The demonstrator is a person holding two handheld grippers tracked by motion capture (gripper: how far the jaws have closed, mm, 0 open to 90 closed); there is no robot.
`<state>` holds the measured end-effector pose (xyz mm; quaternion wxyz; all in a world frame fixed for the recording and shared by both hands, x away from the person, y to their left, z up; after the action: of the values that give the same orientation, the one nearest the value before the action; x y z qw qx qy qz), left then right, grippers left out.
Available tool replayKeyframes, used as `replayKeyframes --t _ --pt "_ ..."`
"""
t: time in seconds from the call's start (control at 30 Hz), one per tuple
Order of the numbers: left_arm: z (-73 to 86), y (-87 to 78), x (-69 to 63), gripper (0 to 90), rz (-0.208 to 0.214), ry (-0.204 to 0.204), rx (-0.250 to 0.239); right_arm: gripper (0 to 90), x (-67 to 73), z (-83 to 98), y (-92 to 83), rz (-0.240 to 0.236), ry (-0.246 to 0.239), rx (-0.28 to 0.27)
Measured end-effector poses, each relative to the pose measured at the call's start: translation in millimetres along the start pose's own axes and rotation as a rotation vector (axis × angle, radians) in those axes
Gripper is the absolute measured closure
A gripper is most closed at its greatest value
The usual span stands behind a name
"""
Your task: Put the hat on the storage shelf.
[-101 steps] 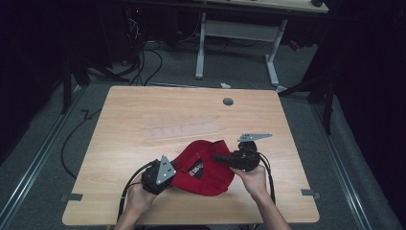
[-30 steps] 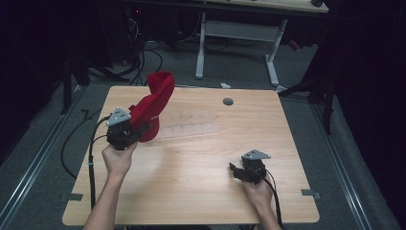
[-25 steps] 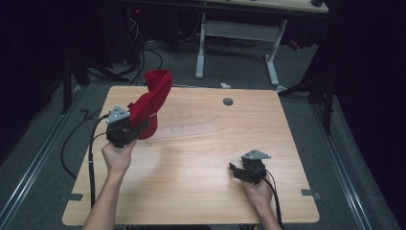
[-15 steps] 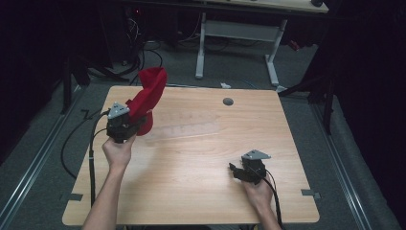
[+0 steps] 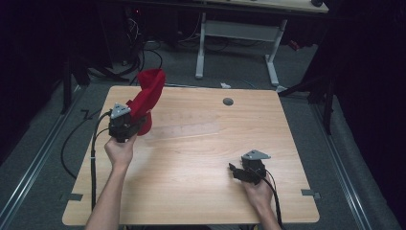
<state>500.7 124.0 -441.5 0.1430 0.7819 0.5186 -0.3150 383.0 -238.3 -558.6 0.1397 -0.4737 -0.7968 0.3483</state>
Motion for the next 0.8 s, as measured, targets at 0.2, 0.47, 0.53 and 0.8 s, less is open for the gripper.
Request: replayKeyframes --t 0.2,0.47,0.53,0.8 --pt "3.4 3.0 0.7 85.1 -0.003 -0.002 0.007 38.3 0.3 0.1 0.0 0.0 -0.003 -0.001" --pt "13.9 5.5 8.0 84.6 -0.02 -0.003 0.023 38.2 0.3 0.1 0.0 0.001 -0.004 -0.001" --pt "15.0 5.1 9.2 84.5 -0.022 -0.007 0.023 38.1 0.3 0.1 0.0 0.0 -0.004 -0.002" --pt "24.2 3.5 17.8 84.1 -0.034 -0.016 0.053 38.1 0.3 0.1 0.0 0.0 -0.004 -0.001"
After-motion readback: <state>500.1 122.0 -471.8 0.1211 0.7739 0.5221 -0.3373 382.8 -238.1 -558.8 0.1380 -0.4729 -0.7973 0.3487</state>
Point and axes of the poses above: each handheld gripper's, and its own axes: y roughly forward along the jaws, z roughly out of its underside, x roughly to its left, the point moved 4 cm from there along y, roughly forward along the jaws, and after that the axes turned 7 degrees about -y, right-handed, at the moved point
